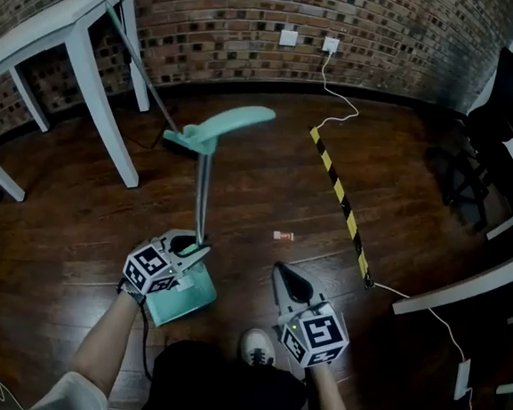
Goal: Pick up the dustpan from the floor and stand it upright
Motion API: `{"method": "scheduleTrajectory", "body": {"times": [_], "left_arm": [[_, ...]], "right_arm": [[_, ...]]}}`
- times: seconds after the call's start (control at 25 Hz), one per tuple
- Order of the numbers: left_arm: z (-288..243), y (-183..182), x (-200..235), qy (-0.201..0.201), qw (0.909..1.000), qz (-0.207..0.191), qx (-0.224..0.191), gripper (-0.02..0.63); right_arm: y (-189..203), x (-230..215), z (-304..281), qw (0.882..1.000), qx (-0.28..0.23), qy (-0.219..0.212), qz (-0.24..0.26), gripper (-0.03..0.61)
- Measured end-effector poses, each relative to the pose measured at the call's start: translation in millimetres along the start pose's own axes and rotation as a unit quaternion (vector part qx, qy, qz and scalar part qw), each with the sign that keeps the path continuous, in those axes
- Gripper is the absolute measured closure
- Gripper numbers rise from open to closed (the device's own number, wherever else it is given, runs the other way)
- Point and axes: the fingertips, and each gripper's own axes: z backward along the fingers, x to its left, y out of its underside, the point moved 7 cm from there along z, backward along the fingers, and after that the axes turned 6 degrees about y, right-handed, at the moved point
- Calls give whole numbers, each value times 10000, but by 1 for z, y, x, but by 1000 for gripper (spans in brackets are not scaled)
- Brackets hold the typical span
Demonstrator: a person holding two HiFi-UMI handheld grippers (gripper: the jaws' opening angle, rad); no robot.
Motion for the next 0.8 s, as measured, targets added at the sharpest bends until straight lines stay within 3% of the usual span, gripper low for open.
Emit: {"method": "scheduleTrajectory", "body": {"times": [0.12,0.4,0.64,0.8], "left_arm": [[16,-1,-5,31,9992,81,-378,509],[15,8,-14,6,9993,114,-358,512],[20,3,-17,-440,9979,-153,-442,506],[28,1,-18,-586,9961,3,-659,466]], "right_arm": [[-4,7,2,10000,-30,-40,77,566],[-7,17,-1,9999,-79,-95,88,566],[-15,11,1,9997,-151,-75,165,566],[-25,-2,4,9994,-286,19,171,566]]}}
